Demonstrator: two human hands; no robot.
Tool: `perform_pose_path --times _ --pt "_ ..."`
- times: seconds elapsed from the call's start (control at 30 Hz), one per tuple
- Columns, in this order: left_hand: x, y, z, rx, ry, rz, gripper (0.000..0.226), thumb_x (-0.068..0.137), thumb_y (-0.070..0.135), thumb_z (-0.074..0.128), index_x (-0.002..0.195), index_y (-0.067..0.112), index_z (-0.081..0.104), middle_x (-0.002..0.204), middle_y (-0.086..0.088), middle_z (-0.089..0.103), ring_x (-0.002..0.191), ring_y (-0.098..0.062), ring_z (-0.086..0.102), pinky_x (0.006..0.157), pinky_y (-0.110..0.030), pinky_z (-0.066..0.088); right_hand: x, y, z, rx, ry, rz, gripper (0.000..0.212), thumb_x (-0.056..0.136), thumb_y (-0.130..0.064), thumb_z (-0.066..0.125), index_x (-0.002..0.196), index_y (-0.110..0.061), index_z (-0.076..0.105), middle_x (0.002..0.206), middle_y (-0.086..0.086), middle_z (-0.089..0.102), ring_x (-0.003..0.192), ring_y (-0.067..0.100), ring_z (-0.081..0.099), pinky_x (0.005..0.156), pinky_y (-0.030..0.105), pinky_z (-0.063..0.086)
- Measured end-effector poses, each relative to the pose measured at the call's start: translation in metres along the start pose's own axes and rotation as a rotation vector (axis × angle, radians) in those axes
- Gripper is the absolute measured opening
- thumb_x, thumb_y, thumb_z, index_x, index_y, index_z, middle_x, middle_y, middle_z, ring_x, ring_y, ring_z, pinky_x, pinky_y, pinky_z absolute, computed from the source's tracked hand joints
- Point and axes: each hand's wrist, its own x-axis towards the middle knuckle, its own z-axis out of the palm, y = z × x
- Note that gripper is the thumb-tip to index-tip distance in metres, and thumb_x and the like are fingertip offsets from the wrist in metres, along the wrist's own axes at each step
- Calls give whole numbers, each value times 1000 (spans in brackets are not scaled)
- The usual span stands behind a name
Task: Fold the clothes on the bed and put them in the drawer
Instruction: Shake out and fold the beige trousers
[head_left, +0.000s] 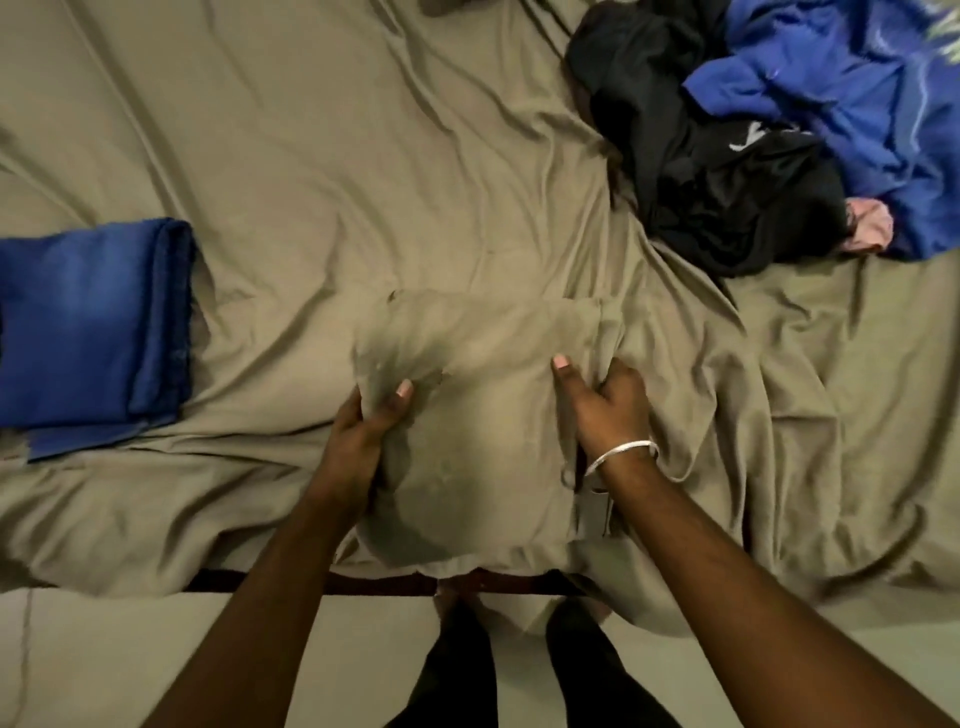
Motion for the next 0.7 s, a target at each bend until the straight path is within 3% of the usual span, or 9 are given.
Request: perform_pose_path --times 0.07,0.13,0.27,0.37,0.47,0.5,0.57,0.63,0.7 --pt "-20 17 -2 -44 -16 42 25 85 29 61 108 18 65 88 1 77 79 -16 73 63 -25 59 -13 -11 -8 358 -80 21 52 80 -52 72 119 -18 65 117 5 70 113 21 64 103 45 48" --pt "-33 33 -11 -106 -33 70 17 89 24 55 103 19 62 82 4 77 74 -13 73 60 -24 58 -24 -25 -14 649 -197 26 52 84 -30 76 130 -13 59 124 8 68 117 25 63 103 48 48" --pt "-43 58 -38 -185 -65 88 22 83 30 62 102 19 60 78 5 76 69 -11 73 56 -23 58 -48 -56 0 801 -393 20 75 72 -39 83 134 -6 56 127 17 64 119 33 61 98 46 51" --pt "-32 72 -77 -237 -99 114 91 35 56 95 111 18 63 93 -2 77 80 -17 75 61 -27 59 -62 -82 27 774 -376 -57 51 67 -40 84 112 -18 74 117 7 71 113 24 66 89 33 54" --pt "-14 77 -116 -343 -57 102 117 22 61 95 124 17 60 103 -3 76 90 -18 74 66 -28 59 -71 -109 56 818 -351 -130 58 68 -41 82 120 -19 70 123 3 69 118 18 62 96 31 52" --pt "-10 80 -126 -369 -57 99 115 24 60 95 125 17 59 105 -3 76 92 -18 73 68 -28 59 -75 -117 67 820 -356 -118 66 70 -42 81 127 -15 64 128 5 66 122 20 60 100 34 50" --pt "3 88 -157 -387 -56 113 100 38 59 93 122 16 61 107 -2 75 96 -16 73 71 -26 59 -80 -130 102 782 -378 -112 58 80 -37 71 131 -11 59 129 4 66 123 19 59 105 37 47" --pt "16 94 -201 -387 -11 126 64 66 54 75 117 17 63 105 0 76 96 -14 72 73 -26 59 -87 -141 151 725 -422 -116 48 87 -28 58 130 -9 58 123 1 69 119 16 62 102 33 49" --pt "32 99 -248 -374 33 122 44 84 44 53 116 17 64 105 1 76 96 -14 72 76 -26 60 -95 -153 204 654 -434 -101 52 85 -35 62 129 -8 61 118 -1 71 115 15 64 101 33 50"
